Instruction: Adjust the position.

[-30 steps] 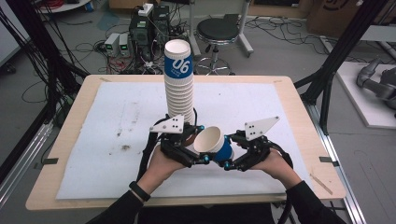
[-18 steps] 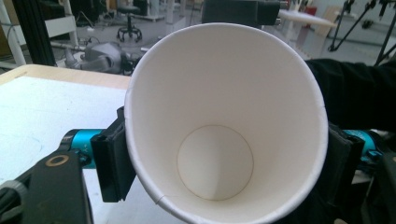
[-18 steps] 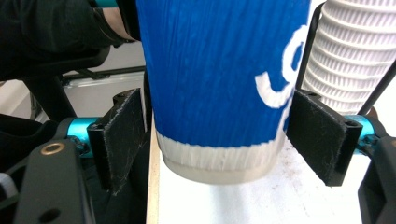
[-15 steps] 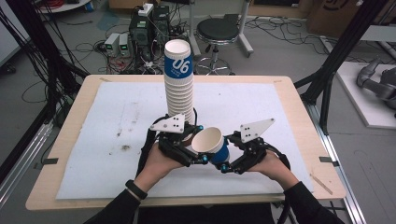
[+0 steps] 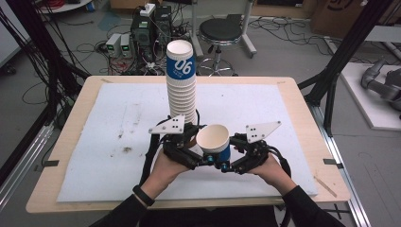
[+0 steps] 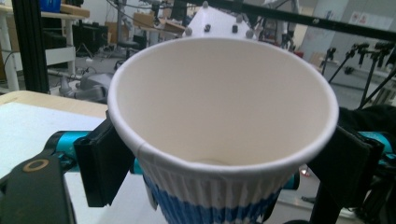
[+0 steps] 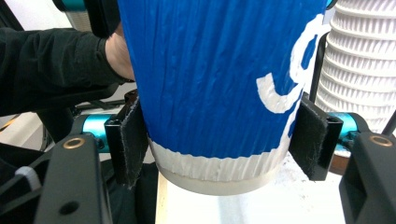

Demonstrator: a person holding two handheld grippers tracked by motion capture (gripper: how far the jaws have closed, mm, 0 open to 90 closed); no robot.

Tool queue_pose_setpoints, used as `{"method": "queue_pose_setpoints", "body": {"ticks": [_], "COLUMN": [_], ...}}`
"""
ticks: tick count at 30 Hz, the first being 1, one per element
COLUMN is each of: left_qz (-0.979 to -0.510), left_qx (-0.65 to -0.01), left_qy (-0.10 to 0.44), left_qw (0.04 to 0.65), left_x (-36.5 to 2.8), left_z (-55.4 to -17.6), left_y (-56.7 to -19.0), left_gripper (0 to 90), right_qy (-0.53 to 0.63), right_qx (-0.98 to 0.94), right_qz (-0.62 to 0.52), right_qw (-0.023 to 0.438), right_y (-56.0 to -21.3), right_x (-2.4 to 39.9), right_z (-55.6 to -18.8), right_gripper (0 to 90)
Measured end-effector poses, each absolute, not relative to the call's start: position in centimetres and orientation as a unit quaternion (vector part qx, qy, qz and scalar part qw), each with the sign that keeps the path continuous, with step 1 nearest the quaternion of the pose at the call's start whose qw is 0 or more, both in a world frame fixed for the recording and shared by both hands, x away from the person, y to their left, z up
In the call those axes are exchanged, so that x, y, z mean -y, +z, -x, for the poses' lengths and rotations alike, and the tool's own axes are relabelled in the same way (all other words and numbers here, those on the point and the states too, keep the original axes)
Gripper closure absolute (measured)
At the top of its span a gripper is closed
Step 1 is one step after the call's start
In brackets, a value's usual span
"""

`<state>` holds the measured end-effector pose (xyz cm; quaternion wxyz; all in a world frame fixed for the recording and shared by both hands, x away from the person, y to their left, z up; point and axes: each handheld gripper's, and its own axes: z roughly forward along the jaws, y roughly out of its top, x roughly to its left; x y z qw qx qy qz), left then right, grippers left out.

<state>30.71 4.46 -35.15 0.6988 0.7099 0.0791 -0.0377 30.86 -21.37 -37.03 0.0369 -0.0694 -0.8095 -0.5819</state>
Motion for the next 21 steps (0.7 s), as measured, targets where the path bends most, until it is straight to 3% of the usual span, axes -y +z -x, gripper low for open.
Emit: {"method": "queue_pose_setpoints", "body": {"ticks": [8,21], "left_qz": [-0.692,-0.711], "left_qx": [-0.083,-0.075], "left_qy": [-0.046,-0.028], "left_qw": [0.716,0.698], "left_x": [-4.32,-4.17], "left_z": [-30.78,-30.81], "left_y": [-35.02,-34.61], "left_gripper": [18.1,20.6], "right_qy": [-0.591,-0.593], "right_qx": [0.803,0.802], "right_qz": [0.069,0.068], "right_qw": [0.038,0.021], "right_y": [-37.41,-37.47], "right_x": [20.97,21.06], "right_z": [-30.72,-30.52], "right_gripper": [30.3,27.6]}}
